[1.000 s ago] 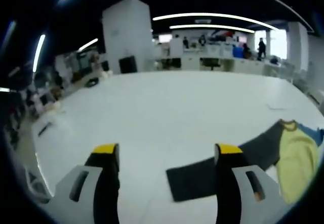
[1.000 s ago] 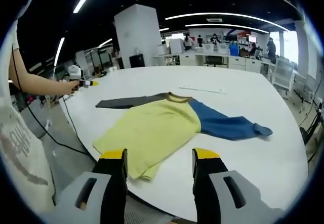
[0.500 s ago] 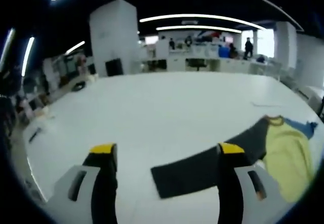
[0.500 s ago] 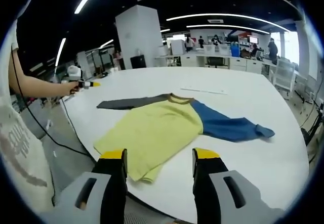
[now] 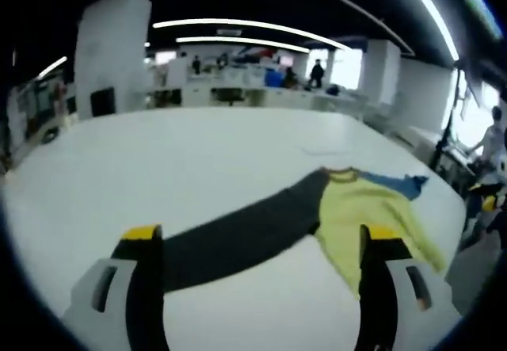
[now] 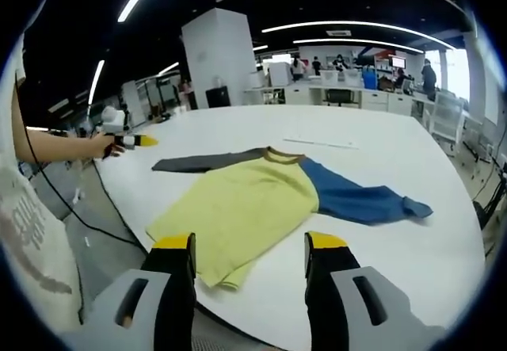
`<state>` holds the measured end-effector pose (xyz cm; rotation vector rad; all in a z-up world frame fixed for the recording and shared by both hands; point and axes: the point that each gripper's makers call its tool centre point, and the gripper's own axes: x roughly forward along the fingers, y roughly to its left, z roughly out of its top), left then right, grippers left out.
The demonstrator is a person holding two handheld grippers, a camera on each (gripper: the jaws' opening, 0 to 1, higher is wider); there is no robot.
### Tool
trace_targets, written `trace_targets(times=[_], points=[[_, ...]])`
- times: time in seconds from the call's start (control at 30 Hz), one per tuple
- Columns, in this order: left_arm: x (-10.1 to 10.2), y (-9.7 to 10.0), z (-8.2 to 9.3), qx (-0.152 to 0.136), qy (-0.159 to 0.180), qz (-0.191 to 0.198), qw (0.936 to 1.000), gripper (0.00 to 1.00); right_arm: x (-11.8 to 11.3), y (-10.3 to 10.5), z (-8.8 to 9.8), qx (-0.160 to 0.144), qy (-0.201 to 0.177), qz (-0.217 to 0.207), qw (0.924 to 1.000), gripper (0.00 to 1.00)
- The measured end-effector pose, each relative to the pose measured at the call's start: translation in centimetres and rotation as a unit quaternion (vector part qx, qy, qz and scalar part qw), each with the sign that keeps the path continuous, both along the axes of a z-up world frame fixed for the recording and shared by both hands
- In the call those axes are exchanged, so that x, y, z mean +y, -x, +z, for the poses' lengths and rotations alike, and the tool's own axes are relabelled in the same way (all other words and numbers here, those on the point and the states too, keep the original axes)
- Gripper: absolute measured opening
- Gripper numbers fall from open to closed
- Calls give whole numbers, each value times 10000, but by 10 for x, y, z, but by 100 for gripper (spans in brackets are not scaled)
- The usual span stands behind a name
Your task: Fold the garment on the visible template until the final outline fits inside the template.
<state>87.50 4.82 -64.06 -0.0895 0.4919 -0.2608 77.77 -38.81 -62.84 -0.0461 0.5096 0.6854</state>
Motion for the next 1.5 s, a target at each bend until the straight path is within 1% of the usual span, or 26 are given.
trace_targets(times=[0.07,0.1,0.13,0.17,0.2,0.27,0.37,0.4,0.47,0.5,0.6,0.73,0.9,1.07,1.17,1.27,1.33,1.5], points=[[-11,7,-3,5,-30,-109,9999,100,1,-1,-2,50,-62,-20,10000,59],[-20,13,-5,43,-32,-243,9997,100,2,-2,-3,109,-151,-45,9998,64],[-26,17,-6,59,4,-291,9996,100,3,-3,-4,122,-190,-52,9997,68],[-36,24,-8,111,115,-367,9992,100,4,-4,-5,129,-180,-58,9997,73],[-41,28,-10,153,164,-456,9987,100,5,-4,-7,140,-154,-51,9998,75],[-51,36,-14,227,182,-567,9980,100,8,-4,-10,190,-121,16,9997,76],[-64,45,-15,257,240,-682,9970,100,12,-6,-15,254,-153,45,9995,82],[-72,50,-16,267,278,-796,9961,100,13,-6,-17,296,-176,70,9994,86],[-81,56,-18,242,259,-890,9954,100,15,-7,-19,338,-195,63,9992,90],[-83,58,-19,250,261,-906,9952,100,16,-7,-21,350,-195,74,9992,90],[-96,67,-24,338,420,-993,9936,100,18,-7,-24,389,-201,125,9990,91],[-108,76,-29,408,410,-1102,9922,100,18,-7,-29,430,-186,152,9988,91],[-119,82,-39,581,418,-1193,9903,100,19,-8,-35,483,-165,182,9985,90],[-127,85,-42,628,435,-1209,9897,100,19,-7,-39,505,-144,211,9984,89],[-129,89,-49,755,401,-1208,9890,100,20,-7,-43,549,-136,202,9982,88],[-134,92,-55,868,478,-1170,9882,100,22,-6,-48,590,-99,236,9979,87],[-138,95,-58,936,475,-1216,9870,100,24,-5,-51,620,-98,261,9977,87],[-140,97,-66,1014,535,-1225,9858,100,29,-4,-54,675,-146,277,9972,86]])
